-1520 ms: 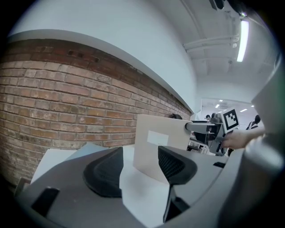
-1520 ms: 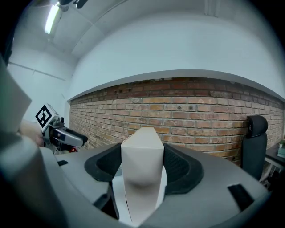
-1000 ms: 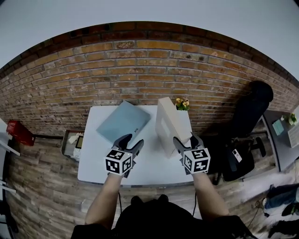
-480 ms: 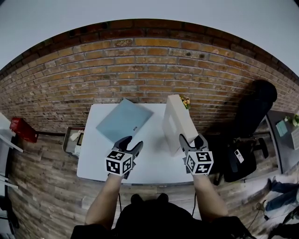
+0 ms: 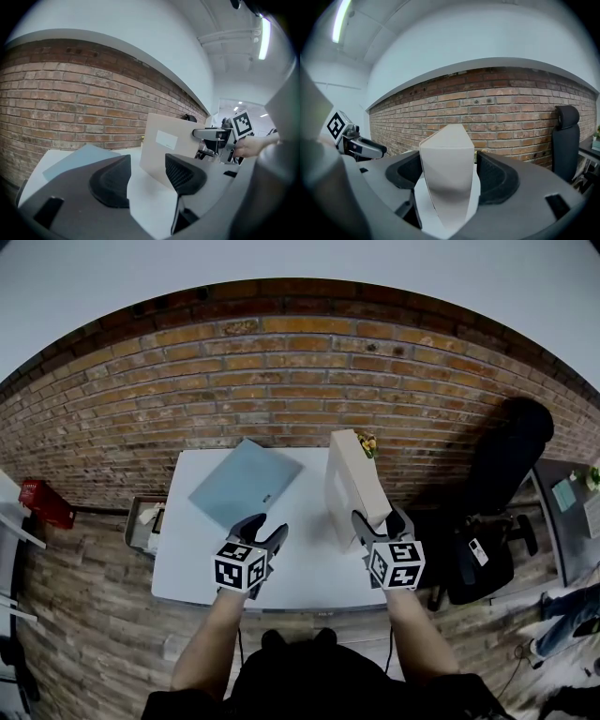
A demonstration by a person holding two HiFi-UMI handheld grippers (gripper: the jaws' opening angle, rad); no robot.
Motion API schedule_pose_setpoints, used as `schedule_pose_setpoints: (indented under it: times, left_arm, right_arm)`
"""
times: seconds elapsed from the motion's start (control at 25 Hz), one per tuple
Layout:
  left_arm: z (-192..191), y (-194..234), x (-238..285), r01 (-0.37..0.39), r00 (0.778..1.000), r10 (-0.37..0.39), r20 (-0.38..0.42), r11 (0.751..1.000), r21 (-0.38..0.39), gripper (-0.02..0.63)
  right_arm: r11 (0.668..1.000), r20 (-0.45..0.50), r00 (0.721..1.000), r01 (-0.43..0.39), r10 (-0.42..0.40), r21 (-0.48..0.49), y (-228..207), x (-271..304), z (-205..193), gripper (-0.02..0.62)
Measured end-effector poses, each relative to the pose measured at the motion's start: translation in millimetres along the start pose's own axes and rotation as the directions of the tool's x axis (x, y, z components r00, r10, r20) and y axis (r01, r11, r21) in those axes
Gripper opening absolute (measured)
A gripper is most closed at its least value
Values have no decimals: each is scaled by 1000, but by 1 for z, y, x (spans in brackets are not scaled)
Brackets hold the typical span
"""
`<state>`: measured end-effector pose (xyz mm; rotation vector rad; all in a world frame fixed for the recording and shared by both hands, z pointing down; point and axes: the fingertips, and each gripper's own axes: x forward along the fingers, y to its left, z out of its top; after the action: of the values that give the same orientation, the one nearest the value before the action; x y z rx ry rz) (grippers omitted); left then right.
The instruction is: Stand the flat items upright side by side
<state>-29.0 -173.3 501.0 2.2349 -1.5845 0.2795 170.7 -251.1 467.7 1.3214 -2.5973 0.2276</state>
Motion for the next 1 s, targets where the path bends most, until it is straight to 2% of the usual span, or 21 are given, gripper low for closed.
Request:
schedule_pose_setpoints:
  times: [0.24, 0.6, 0.68, 0.76, 0.8, 0.88, 1.0]
  left_arm:
    - [1, -1, -1, 1, 1000, -1, -4, 1000, 7, 242]
    - [4, -7, 1, 7, 1000, -7, 3, 1000, 16, 241]
    - [7, -9, 1, -4, 1000, 4, 16, 1000, 27, 238]
    - [14, -10, -2, -24, 999, 22, 36, 999, 49, 230]
    - [17, -11, -4, -36, 998, 33, 48, 997, 62, 223]
    - [25, -11, -7, -60, 996, 54, 72, 995, 83, 204]
    - [32, -6, -14, -102, 991, 93, 98, 991, 82, 156]
  right_arm:
    - [999, 41, 999, -34, 33, 22, 1, -9, 6, 425]
    - [999, 100, 995, -26, 24, 20, -2, -28, 15, 430]
    - [1000, 132, 991, -10, 8, 11, -6, -36, 19, 352]
    - [1000, 179, 984, 18, -20, 13, -10, -49, 28, 326]
    - [999, 217, 975, 37, -40, 16, -13, -58, 36, 280]
    - [998, 306, 950, 56, -59, 19, -17, -76, 57, 132]
    - [1000, 392, 920, 4, 0, -10, -9, -90, 87, 63]
